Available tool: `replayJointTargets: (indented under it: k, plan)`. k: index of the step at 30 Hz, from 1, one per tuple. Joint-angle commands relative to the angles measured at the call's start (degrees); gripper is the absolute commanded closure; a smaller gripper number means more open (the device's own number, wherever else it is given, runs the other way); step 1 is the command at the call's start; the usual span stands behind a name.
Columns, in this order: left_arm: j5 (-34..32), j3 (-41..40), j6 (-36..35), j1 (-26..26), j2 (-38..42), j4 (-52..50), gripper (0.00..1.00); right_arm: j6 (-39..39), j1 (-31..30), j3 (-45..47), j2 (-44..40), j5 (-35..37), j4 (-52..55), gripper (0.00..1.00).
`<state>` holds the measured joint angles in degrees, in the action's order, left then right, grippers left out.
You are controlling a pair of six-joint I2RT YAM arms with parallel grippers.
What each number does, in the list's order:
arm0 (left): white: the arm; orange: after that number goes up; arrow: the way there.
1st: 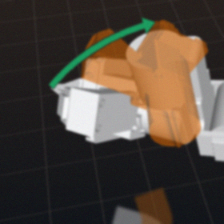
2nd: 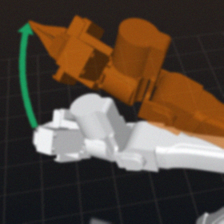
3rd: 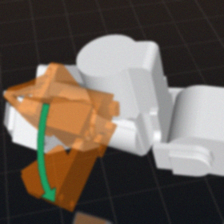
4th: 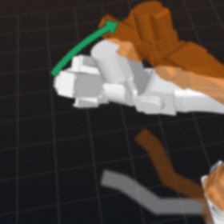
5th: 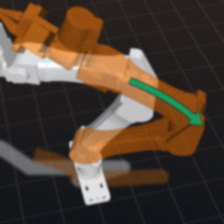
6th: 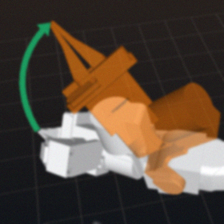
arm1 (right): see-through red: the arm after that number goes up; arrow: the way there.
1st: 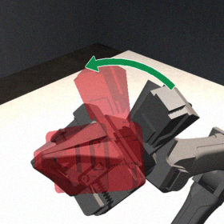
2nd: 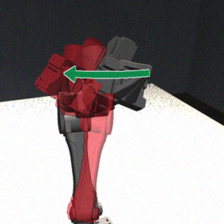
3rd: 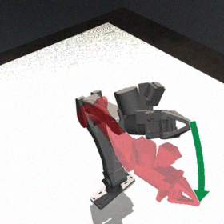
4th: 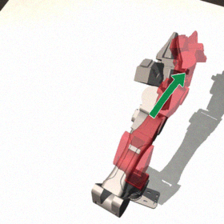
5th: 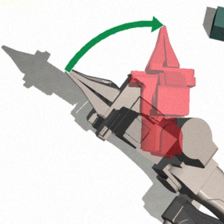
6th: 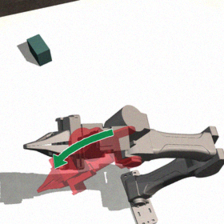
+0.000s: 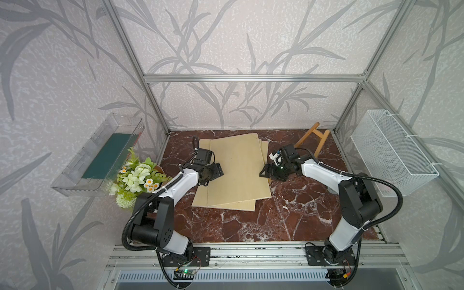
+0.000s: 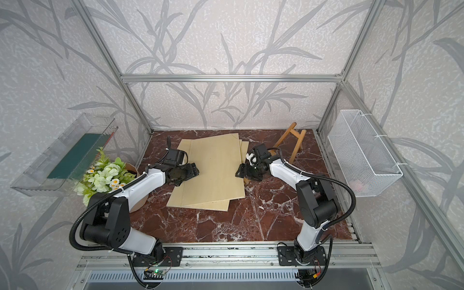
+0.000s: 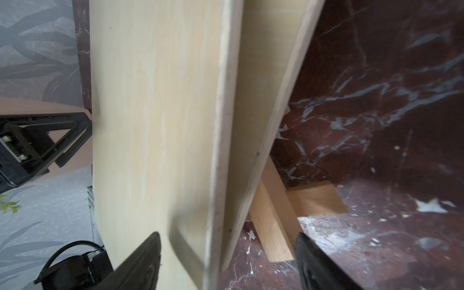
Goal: Assemble the easel
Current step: Pick up the drawing board.
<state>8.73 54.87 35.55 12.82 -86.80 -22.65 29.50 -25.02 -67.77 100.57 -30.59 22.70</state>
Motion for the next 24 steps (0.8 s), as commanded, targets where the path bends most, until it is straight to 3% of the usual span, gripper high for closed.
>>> replayJointTargets:
  k: [1, 8, 14, 24]
  plan:
    - [5.9, 0.6, -0.9, 2.1, -3.0, -3.4, 0.21, 1.6, -0.1, -1.9, 0.8, -7.0, -3.4, 0.22]
    - [8.8, 2.8, -1.9, 5.2, -6.1, -2.0, 0.24, 4.0, -0.1, -3.1, 1.1, -11.0, -6.2, 0.29]
    - [8.7, 3.4, -2.2, 5.7, -7.7, -1.9, 0.34, 2.7, 0.1, -6.2, -0.9, -10.6, -2.6, 0.36]
    - [6.3, 2.3, -2.6, 7.2, -9.3, -0.1, 0.34, 3.7, 0.2, -13.1, -4.4, -13.1, -0.1, 0.49]
